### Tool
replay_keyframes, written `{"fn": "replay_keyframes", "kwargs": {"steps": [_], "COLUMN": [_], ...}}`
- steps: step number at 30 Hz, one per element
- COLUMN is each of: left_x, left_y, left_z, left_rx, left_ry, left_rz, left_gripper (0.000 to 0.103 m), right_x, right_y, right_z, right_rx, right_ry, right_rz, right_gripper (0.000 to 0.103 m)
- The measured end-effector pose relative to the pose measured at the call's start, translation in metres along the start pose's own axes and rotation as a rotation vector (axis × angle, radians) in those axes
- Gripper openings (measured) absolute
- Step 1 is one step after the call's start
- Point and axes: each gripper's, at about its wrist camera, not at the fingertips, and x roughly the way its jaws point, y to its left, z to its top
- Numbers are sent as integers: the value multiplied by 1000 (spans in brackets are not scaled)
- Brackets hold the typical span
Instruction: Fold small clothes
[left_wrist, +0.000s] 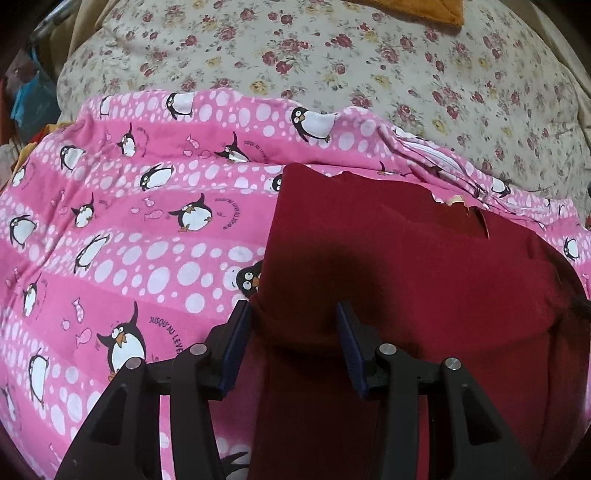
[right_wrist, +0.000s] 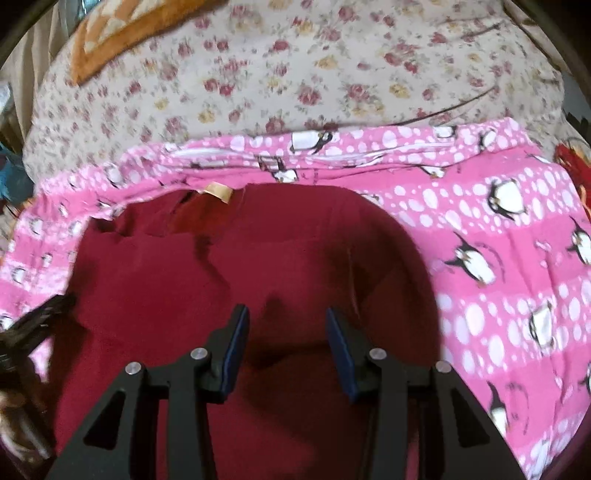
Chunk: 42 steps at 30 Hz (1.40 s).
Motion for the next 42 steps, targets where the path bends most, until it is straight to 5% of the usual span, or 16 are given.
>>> {"fn": "replay_keyframes", "kwargs": {"steps": [8, 23, 27, 32, 42], "left_x": [-28, -95, -94, -90, -99], "left_y": [-2, -26, -23, -1, 51], "left_z": [-8, -54, -63, -57, -40], "left_rx": [1, 124, 134, 73, -129], "left_ry": [-28, -31, -17, -37, -123], "left_rz": [-65, -130, -145, -144, -184], "left_gripper": [25, 25, 25, 25, 25], "right_x": [-65, -89, -73, -76, -86], "right_y": [-16, 17, 26, 31, 99], "right_z": [-64, -177, -185, -180, -97], "right_rx": [23, -27, -28, -44, -146], "right_ry": [30, 208, 235, 186, 63], "right_rz": [59, 181, 212, 200, 329], "right_gripper": [59, 52, 41, 8, 6]}}
